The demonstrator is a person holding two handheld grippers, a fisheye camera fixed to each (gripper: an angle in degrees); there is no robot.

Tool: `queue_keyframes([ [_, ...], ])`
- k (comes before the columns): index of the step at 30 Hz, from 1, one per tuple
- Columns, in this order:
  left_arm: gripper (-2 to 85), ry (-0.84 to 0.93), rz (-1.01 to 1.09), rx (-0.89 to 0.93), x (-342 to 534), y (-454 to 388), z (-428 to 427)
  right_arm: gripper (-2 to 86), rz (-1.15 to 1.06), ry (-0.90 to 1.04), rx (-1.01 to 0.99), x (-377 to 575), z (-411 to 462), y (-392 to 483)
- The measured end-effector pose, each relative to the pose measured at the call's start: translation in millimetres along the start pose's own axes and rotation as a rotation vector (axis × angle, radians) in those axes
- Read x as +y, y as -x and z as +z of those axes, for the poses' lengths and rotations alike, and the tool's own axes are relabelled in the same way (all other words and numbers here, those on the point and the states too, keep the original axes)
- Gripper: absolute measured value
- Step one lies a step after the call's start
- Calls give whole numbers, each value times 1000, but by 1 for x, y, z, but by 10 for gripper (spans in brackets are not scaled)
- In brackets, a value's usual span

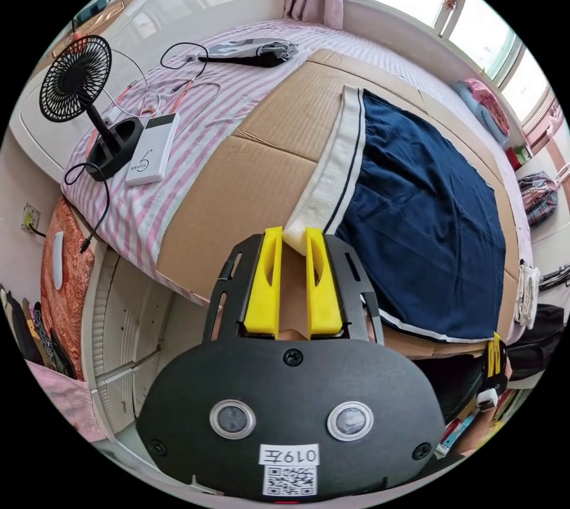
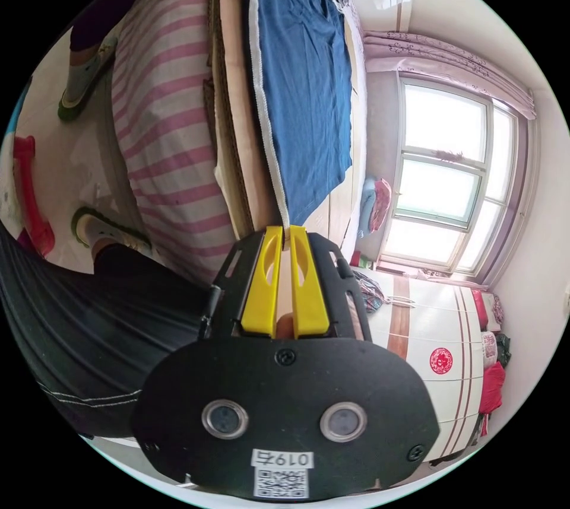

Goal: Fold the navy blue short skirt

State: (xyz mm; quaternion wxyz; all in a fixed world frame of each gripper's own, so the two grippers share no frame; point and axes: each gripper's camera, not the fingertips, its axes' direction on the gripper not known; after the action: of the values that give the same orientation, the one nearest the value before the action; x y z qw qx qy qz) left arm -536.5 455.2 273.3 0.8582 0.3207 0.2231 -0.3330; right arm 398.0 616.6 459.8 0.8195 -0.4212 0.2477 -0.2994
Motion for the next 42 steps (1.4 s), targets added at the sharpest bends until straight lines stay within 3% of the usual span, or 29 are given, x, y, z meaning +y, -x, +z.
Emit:
queue_keyframes([
  [7,12,-51,55,-14,26,-6,41,-2,4,-8,-13,-15,-32,-25],
  [24,10,-62,210,-311,89,-118,172,6,-38,-17,9,-52,-117,-105],
  [30,11,-95,181,-206,100,-135,194,53,20,-53,48,-44,-152,-149],
  [37,11,-203,94,-171,95,-157,198,28,236,-4,20,-28,-172,-271],
  [42,10,-278,322,-12,33,-252,237,9,467,-108,-74,-56,-155,-415],
])
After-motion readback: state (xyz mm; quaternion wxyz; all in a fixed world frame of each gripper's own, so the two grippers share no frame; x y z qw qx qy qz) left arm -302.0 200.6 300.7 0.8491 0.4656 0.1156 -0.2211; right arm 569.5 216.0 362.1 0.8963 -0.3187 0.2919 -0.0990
